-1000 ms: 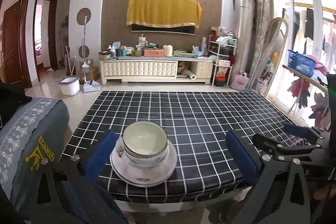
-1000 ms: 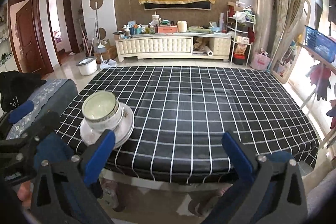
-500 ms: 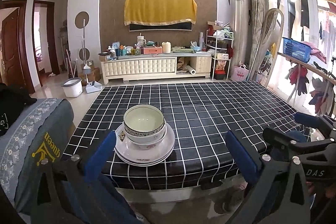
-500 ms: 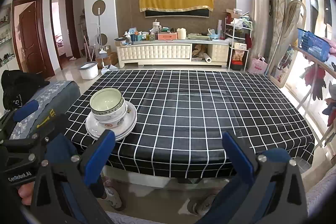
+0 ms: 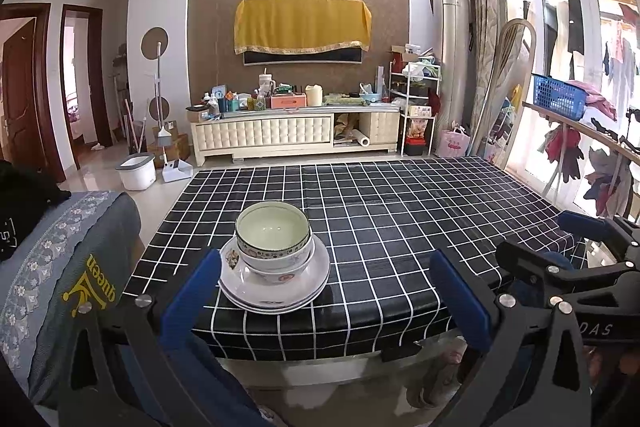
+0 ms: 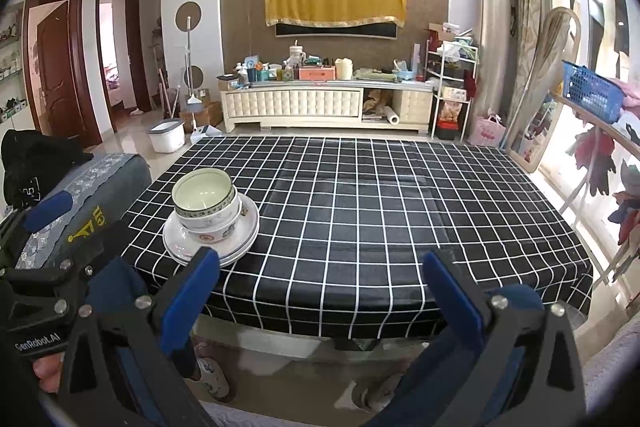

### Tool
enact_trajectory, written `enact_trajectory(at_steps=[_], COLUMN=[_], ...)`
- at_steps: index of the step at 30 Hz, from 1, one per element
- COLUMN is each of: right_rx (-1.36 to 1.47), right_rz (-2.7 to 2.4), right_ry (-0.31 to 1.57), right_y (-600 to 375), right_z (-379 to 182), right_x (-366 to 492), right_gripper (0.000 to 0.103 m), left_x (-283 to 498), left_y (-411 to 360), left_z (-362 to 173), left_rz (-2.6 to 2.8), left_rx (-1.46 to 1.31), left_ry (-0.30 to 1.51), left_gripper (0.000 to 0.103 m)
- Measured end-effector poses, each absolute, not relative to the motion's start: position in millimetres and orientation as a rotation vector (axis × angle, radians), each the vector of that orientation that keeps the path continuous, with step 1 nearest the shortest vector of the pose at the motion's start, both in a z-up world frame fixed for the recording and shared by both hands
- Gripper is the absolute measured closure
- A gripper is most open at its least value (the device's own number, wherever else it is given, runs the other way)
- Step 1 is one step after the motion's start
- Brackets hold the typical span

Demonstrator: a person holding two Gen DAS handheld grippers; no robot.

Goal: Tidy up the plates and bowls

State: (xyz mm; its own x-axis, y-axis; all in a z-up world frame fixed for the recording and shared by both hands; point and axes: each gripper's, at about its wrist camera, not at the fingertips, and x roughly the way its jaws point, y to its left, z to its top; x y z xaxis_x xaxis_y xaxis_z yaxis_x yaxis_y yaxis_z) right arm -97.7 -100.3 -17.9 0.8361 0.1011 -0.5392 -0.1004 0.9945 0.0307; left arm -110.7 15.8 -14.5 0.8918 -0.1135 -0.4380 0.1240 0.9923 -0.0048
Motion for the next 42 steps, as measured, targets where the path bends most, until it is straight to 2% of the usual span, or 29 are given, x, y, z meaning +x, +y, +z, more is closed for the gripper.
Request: enact_trajectory(at_steps=[42], right_rx=[0.016], right_rz=[0.108], right_ry=[0.545], right_y=[-109], right_z=[-17], right_x=[-109], right_gripper=[0.000], left_x=[-127], left_y=[7], left_z=[-16], left_rz=[-0.127], left_rx=[0.046], left_ry=[0.437], left_gripper=[0.000])
